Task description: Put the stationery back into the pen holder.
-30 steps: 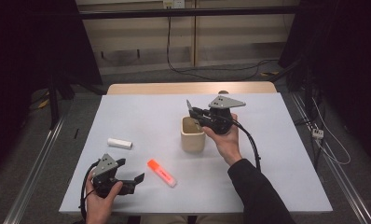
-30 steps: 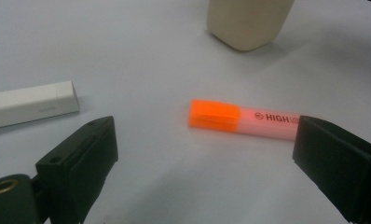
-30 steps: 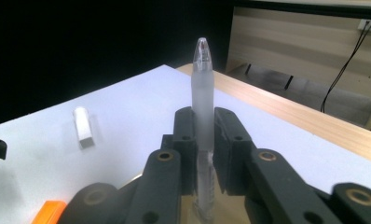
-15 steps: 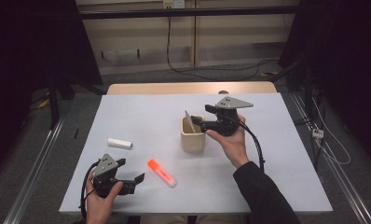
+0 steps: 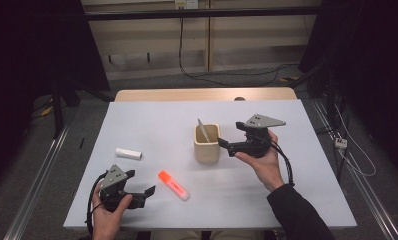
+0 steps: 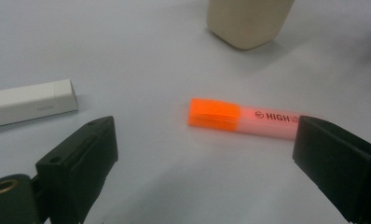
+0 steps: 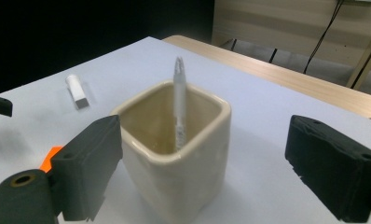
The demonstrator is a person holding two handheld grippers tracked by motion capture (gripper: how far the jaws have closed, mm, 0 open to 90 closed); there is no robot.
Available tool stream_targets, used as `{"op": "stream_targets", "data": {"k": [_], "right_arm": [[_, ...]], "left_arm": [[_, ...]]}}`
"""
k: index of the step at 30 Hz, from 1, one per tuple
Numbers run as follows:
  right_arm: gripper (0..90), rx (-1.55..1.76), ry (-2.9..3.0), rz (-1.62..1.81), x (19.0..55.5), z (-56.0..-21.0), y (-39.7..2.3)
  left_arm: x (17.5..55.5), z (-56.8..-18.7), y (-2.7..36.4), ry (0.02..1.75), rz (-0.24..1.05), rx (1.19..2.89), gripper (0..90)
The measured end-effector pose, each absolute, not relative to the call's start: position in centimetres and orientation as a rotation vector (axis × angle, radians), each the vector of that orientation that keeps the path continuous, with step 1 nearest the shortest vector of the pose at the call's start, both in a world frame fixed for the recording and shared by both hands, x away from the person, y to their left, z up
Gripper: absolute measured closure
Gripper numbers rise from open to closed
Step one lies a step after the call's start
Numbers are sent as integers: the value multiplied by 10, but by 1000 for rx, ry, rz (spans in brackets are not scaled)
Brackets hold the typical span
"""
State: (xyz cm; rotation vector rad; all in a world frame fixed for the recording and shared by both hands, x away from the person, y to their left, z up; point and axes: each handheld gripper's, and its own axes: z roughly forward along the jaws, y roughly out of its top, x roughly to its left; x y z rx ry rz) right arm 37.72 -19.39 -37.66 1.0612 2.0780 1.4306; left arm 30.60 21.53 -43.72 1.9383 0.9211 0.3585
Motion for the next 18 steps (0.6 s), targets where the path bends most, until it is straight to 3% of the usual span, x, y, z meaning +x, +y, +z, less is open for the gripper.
{"op": "stream_targets", "data": {"k": [10,18], "right_arm": [[102,1100,2108,1341,353,-395,-217],[98,1157,2100,1318,335,-405,-242]], "left_arm": [[305,-437,215,926,341,1952,101],[306,-437,213,916,334,1943,70]]}}
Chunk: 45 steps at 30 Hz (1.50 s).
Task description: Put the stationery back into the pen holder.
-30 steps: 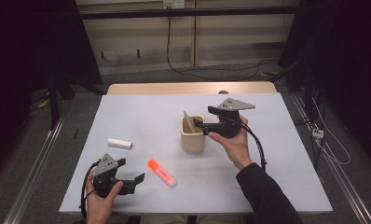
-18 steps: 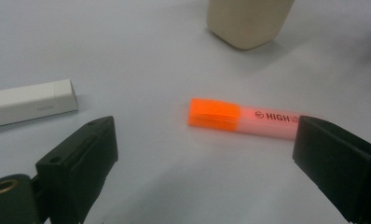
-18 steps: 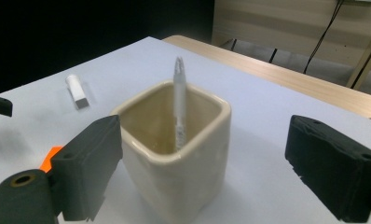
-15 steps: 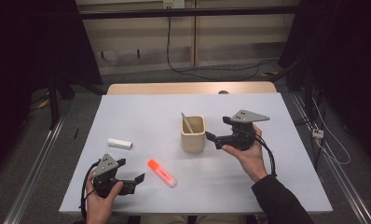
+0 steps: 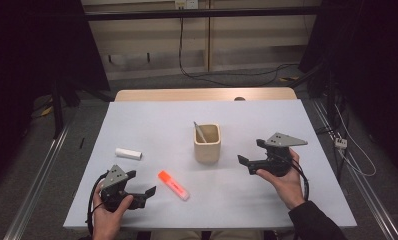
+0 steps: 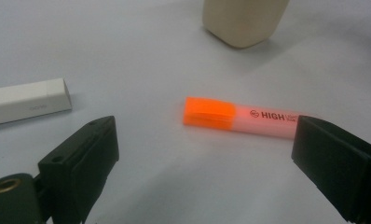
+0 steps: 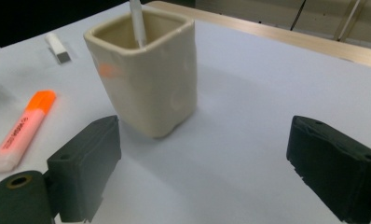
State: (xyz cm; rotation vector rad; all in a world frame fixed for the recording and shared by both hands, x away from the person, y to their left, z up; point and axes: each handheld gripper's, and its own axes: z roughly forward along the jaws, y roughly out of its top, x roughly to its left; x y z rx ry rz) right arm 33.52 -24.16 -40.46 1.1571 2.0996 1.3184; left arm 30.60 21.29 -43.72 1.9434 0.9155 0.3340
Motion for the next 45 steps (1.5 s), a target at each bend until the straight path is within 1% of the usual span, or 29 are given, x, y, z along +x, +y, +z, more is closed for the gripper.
{"op": "stream_targets", "data": {"k": [6,9,13,16,19,21,25,27,28,29,31,33,36,38,39,40,41,45], "right_arm": [[98,1190,2096,1301,323,-411,-255],[98,1203,2093,1297,316,-414,-259],[97,1216,2094,1289,308,-420,-264],[94,1194,2115,1256,303,-422,-265],[92,1188,2109,1256,298,-421,-266],[90,1187,2106,1260,294,-423,-267],[90,1198,2107,1260,287,-425,-269],[90,1198,2107,1264,284,-426,-270],[90,1201,2109,1264,283,-427,-270],[90,1202,2115,1262,283,-428,-270],[89,1205,2119,1253,283,-429,-268],[86,1202,2124,1257,282,-430,-268],[81,1208,2123,1258,280,-431,-269],[81,1204,2127,1249,279,-432,-269],[80,1200,2129,1250,278,-432,-269],[79,1199,2130,1250,278,-432,-268],[79,1196,2130,1250,278,-432,-268],[76,1193,2130,1242,279,-433,-268]], "left_arm": [[308,-437,207,901,325,1959,40],[309,-437,202,881,314,1989,50],[308,-437,199,860,269,2001,84],[307,-435,199,849,261,2015,140],[307,-432,197,840,246,2026,166],[308,-430,196,830,227,2039,204],[308,-428,193,807,188,2068,348],[307,-428,190,794,145,2083,400],[307,-428,189,778,112,2088,476],[306,-428,187,772,97,2087,523],[305,-426,184,756,94,2107,542],[305,-426,182,731,50,2114,635],[304,-428,174,684,4,2154,707],[304,-430,168,644,-21,2206,799],[304,-431,164,624,-24,2222,820],[303,-431,160,622,-21,2234,866],[305,-431,158,590,-50,2257,899],[307,-432,146,555,-54,2301,900]]}}
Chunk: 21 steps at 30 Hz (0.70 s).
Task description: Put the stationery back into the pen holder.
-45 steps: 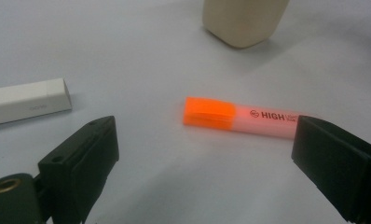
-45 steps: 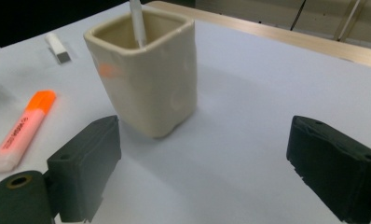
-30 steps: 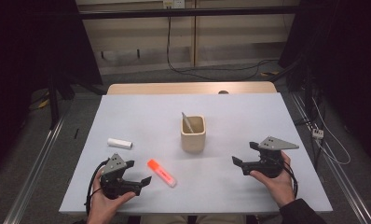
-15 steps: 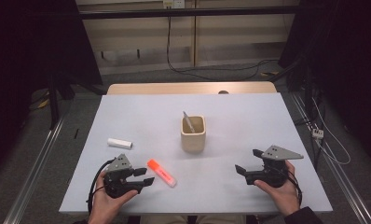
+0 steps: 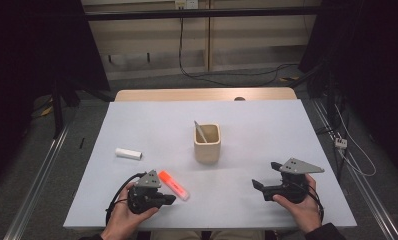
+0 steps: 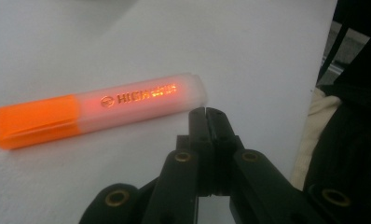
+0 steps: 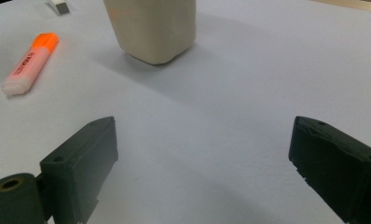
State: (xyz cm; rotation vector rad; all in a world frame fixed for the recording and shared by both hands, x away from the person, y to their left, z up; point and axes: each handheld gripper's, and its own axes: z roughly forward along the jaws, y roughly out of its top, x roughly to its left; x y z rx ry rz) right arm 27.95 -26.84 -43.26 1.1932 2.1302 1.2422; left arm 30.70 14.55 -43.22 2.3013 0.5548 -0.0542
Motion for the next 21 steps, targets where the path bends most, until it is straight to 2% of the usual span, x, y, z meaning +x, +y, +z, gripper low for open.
{"op": "stream_targets", "data": {"k": [8,21], "right_arm": [[68,1192,2143,1240,280,-435,-268],[66,1179,2161,1229,282,-436,-266]], "left_arm": [[309,-442,129,508,-45,2394,900],[320,-446,118,509,-80,2370,900]]}}
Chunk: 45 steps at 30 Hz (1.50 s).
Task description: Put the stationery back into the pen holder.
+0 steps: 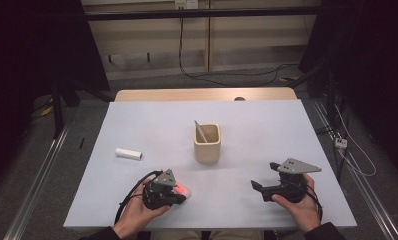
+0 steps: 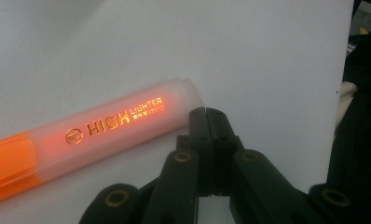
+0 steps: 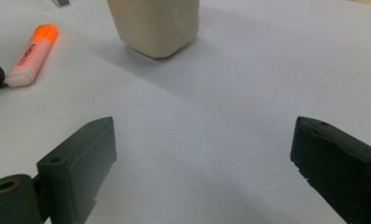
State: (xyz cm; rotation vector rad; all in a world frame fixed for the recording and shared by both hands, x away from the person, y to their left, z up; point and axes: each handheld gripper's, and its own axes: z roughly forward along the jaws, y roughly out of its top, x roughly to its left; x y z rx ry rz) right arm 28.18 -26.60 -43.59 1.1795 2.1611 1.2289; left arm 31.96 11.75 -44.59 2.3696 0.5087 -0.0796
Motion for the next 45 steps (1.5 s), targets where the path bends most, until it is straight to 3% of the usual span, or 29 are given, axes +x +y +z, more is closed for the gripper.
{"op": "stream_targets", "data": {"k": [45], "right_arm": [[77,1179,2170,1212,283,-437,-264]], "left_arm": [[374,-448,86,640,77,2336,900]]}}
